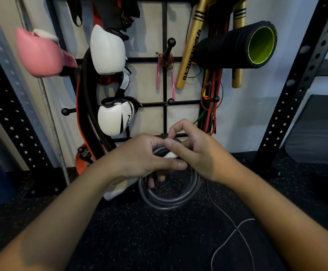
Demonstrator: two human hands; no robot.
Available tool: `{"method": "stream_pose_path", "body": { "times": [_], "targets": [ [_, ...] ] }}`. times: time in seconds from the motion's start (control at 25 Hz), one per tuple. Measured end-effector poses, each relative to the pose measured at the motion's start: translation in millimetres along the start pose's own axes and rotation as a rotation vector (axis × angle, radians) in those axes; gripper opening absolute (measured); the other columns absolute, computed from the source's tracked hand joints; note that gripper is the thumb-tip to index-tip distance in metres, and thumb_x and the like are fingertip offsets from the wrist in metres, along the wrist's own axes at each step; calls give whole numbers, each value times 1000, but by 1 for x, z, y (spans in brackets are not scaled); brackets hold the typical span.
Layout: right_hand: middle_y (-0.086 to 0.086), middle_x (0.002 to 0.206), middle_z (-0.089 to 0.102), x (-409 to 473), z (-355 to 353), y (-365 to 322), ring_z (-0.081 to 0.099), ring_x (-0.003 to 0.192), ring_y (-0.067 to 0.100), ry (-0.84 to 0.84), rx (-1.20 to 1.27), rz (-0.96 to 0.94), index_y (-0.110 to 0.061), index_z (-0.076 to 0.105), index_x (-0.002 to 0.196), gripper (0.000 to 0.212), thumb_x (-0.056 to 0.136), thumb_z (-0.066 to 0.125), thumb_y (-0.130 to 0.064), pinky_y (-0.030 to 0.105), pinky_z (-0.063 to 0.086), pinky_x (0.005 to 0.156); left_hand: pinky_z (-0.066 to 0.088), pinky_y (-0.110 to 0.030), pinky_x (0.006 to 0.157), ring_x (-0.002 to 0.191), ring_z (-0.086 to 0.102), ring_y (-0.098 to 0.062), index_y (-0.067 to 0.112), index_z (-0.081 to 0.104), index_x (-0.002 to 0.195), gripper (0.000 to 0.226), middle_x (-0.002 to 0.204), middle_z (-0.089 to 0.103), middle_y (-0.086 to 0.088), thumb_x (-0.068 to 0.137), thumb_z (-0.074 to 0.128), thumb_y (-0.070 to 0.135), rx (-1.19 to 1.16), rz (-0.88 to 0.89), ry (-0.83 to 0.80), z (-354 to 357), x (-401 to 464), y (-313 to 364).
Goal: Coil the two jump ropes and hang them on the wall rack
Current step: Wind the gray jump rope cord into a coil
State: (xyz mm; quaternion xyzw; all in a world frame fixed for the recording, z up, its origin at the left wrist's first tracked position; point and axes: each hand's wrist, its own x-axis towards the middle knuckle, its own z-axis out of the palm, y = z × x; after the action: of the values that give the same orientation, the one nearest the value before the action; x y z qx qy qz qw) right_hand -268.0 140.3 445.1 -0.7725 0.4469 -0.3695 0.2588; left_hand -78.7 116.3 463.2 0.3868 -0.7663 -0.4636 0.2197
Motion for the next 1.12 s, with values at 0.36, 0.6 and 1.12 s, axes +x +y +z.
{"method": "stream_pose_path", "body": {
  "times": [0.36, 0.6, 1.12],
  "targets": [
    [7, 54, 59, -8, -34, 22, 42, 44, 21, 164, 242, 160, -22, 75, 84, 54, 97, 41, -62, 23, 35, 44, 37, -20, 40, 38, 34, -6, 21, 63, 74, 27, 52, 40, 8, 80, 71, 45, -612, 197, 204, -11, 3, -1],
    [6, 82, 68, -8, 23, 18, 56, 56, 22, 145, 536, 211, -21, 65, 121, 49, 105, 35, -57, 29, 42, 43, 42, -22, 45, 44, 37, -6, 19, 50, 75, 34, 57, 38, 7, 99, 59, 41, -1170, 317, 744, 29, 20, 9],
    [1, 56, 60, -1, 4, 3, 46, 39, 5, 313, 261, 244, -12, 64, 92, 14, 100, 63, -24, 20, 36, 40, 59, -39, 82, 90, 74, -22, 16, 69, 114, 43, 92, 79, -4, 76, 85, 32, -651, 77, 554, 12, 23, -21]
  ]
}}
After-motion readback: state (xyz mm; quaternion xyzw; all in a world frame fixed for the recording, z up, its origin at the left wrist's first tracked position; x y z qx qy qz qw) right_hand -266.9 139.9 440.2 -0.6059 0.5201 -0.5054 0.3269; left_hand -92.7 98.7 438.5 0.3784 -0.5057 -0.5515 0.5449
